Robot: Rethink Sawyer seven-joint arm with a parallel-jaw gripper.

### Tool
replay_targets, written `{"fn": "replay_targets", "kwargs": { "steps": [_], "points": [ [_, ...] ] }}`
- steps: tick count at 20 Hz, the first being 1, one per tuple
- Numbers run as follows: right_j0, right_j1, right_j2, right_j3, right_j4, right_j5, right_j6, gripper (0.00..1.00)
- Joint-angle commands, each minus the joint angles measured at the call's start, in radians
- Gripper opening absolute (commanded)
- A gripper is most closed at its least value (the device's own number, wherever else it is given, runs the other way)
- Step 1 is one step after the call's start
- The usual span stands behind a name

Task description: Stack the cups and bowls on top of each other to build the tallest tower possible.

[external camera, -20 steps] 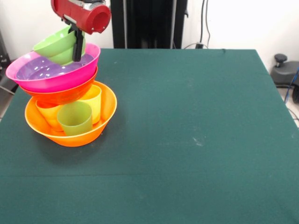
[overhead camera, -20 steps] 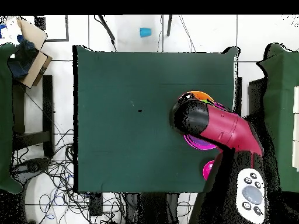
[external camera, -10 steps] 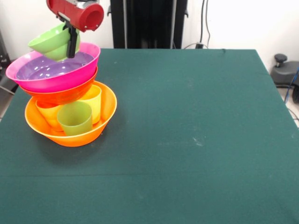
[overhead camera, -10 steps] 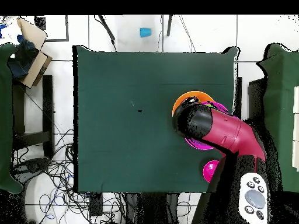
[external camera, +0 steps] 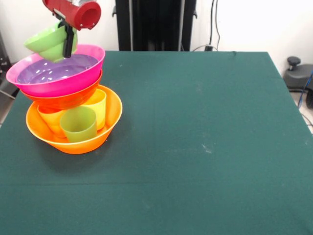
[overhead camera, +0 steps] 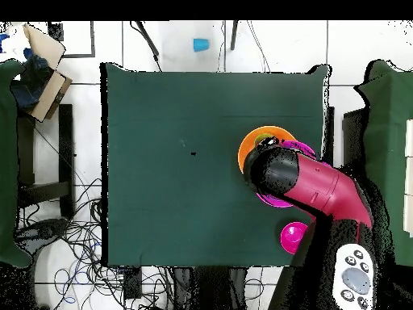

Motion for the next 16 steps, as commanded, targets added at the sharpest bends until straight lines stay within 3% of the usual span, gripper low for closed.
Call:
{"fn": "replay_targets", "kwargs": {
  "steps": [1,10,16],
  "points": [
    [0.006,0.055,0.057,0.07,-0.006,-0.069,0.123,1.0],
    [0.007,-0.054,0.046,0.025,0.004,0.176,0.036,1.0],
    [0.002,-0.066,0.051,0.006,-0.004,0.221,0.026,1.0]
  ]
}}
